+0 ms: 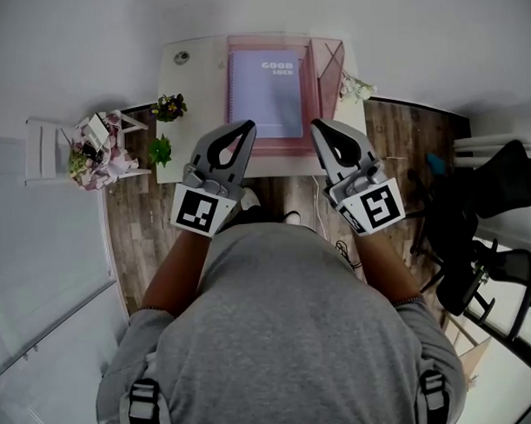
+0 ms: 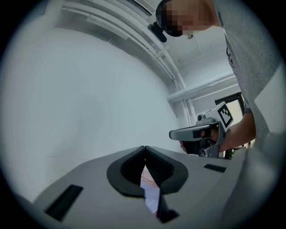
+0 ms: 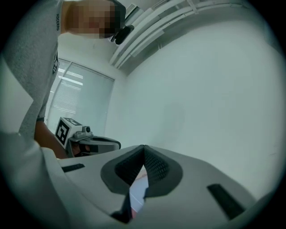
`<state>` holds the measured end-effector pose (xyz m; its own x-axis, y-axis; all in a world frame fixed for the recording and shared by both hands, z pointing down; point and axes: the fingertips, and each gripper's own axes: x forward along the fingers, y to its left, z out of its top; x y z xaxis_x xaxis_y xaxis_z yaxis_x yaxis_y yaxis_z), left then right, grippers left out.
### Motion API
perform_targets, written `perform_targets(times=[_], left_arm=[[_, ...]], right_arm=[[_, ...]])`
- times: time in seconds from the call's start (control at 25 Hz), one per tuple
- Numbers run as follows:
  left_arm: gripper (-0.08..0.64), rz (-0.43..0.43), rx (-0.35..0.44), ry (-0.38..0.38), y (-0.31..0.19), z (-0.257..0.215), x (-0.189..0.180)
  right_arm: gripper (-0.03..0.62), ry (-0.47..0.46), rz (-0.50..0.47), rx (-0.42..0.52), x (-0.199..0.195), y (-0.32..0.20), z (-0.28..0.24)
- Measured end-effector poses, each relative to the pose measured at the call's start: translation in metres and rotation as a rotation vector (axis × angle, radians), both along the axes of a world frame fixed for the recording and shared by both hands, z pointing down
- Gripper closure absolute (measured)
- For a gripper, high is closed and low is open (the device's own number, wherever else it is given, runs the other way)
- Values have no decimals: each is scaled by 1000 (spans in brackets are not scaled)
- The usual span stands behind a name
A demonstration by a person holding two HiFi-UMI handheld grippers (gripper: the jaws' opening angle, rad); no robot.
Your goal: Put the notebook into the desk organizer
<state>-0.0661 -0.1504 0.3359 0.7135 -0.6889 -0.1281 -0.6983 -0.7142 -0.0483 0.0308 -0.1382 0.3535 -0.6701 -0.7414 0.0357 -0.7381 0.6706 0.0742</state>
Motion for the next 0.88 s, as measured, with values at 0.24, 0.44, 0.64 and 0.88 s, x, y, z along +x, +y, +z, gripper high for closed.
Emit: perform_targets(times=[0.24,0.44,0.64,0.88], left_arm=[[540,-24,-5,-2,18,1,6],[540,-32,-10,-3,28,0,8],[540,-32,-5,-10,37,-1,10],[540,-32,-7,-11,41,1,12]], right_arm=[[584,13,-10,1,9,18,4],[586,5,-20,-3,12,30,4],[586,-6,-30,-9,12,40,8],[585,-8,-39,-18,13,44,12]])
